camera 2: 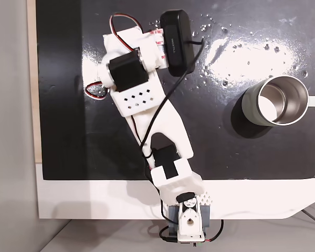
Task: Grasp a cube and put it in the cup.
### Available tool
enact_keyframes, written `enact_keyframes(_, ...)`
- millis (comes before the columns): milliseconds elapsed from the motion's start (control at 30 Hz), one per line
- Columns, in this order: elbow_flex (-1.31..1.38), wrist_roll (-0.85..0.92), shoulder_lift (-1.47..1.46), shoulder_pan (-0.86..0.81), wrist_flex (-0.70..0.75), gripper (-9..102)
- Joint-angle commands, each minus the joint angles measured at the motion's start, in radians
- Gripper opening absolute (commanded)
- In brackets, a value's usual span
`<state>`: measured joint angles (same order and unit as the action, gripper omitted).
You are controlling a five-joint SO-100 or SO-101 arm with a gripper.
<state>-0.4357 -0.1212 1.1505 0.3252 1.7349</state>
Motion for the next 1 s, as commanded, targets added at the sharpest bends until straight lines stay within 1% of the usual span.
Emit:
enact_keyframes(0,0.005,0.003,0.106,-0.043,-0.015,5)
enact_keyframes(267,0.006,0.046,0.158,-0.163,-0.008,5)
enact_keyframes(600,0.094,0.057,0.183,-0.37,0.052,4)
enact_keyframes(967,0.12,0.121,0.245,-0.6,0.057,3)
